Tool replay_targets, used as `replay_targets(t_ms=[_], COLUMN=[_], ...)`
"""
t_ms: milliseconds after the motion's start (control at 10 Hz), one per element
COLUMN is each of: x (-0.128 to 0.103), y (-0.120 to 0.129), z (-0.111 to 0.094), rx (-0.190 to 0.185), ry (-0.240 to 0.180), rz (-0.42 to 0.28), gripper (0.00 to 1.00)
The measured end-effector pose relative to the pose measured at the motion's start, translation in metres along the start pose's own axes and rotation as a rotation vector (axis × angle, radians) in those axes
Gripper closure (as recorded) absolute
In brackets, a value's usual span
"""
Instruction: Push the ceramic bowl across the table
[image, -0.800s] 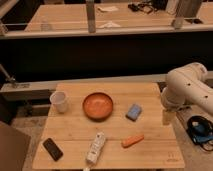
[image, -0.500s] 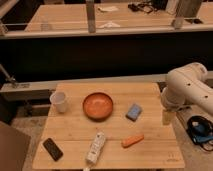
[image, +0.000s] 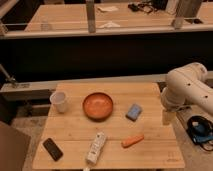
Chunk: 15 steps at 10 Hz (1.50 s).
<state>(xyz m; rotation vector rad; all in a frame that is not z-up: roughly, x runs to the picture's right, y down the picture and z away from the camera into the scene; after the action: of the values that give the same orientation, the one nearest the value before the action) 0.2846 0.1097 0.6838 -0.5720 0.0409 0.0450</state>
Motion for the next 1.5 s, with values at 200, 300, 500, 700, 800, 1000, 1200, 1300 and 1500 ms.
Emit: replay_targets(t_ms=[200,300,500,700,800,1000,1200,1300,1500], x=[0.000,0.000,0.000,-0.003,-0.014,-0.045,-0.056,-0.057,-0.065], y=[0.000,0.000,0.000,0.000,0.000,-0.002,-0.004,-0.003,0.000], z=[0.000,0.000,0.000,0.002,0.005,0.010,0.012,0.015,0.020], rx=[0.000,0.000,0.000,0.001,0.002,0.005,0.010,0.009,0.012], ry=[0.000,0.000,0.000,0.002,0.002,0.002,0.007,0.006,0.010], rz=[0.000,0.000,0.000,-0.005,-0.019,-0.049,-0.066,-0.071,-0.077], gripper=[0.20,0.20,0.20,0.20,0.20,0.20,0.20,0.20,0.20])
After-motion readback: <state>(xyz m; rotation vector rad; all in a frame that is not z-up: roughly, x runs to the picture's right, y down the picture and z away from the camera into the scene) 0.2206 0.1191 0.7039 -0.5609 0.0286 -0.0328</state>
